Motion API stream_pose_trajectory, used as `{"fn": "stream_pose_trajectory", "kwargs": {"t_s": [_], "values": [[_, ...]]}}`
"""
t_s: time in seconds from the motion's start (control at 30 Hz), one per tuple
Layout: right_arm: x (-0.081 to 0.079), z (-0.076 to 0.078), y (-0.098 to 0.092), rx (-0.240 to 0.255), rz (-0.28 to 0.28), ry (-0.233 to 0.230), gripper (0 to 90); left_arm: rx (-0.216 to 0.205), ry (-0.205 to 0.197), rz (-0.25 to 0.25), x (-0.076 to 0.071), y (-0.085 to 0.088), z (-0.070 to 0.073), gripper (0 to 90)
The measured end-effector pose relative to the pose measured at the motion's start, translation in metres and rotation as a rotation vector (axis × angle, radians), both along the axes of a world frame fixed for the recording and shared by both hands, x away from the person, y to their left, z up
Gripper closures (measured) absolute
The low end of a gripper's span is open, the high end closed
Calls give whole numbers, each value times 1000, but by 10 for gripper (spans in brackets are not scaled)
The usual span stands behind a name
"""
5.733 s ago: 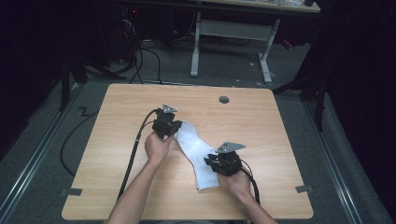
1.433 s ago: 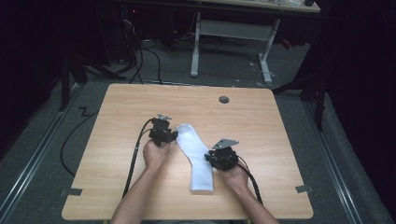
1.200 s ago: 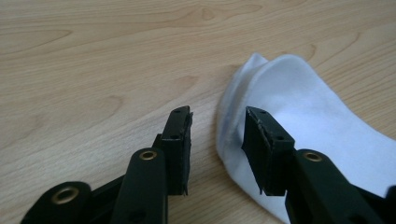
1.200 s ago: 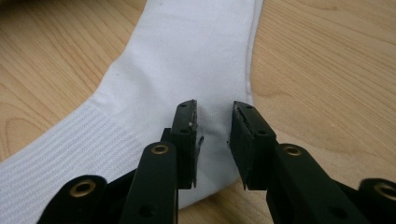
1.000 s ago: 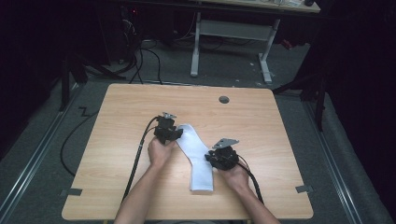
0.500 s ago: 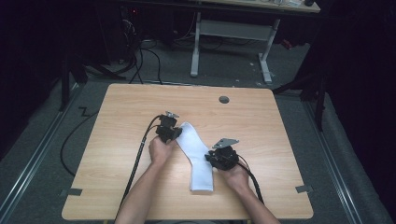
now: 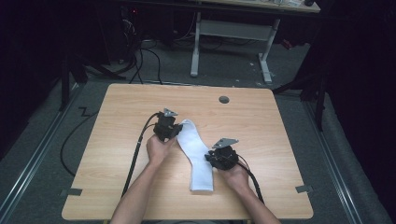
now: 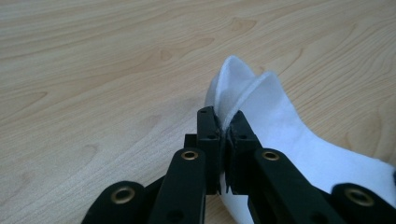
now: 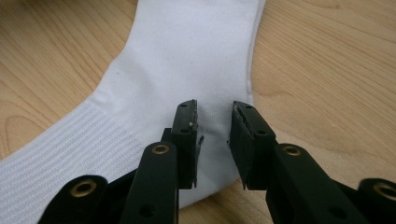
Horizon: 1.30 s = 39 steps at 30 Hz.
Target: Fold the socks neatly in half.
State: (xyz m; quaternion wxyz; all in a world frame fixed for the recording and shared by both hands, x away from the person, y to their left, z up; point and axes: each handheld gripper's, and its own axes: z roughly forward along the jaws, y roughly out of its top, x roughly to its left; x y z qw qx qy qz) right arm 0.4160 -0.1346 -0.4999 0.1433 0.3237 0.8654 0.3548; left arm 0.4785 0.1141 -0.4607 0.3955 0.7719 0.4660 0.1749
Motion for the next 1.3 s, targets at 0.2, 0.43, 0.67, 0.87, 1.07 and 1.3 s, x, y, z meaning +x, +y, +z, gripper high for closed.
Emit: {"fn": "stream_pose_trajectory", "kwargs": {"t_s": [0.2,0.43,0.67,0.87,1.07,1.3], "values": [[0,0,0,-1,-5,4,713,-17,-31,-31,-10,1,10,865],[0,0,1,-5,-9,2,713,-26,-53,-63,-20,-1,15,865],[-1,0,2,-9,-11,-4,713,-20,-50,-111,-33,-6,13,863],[-2,0,3,-13,-15,-8,713,-18,-55,-148,-43,-12,15,861],[-2,0,3,-15,-16,-13,712,15,-50,-174,-55,-22,5,856],[-2,0,3,-14,-17,-15,712,48,-43,-192,-66,-33,-5,844]]}}
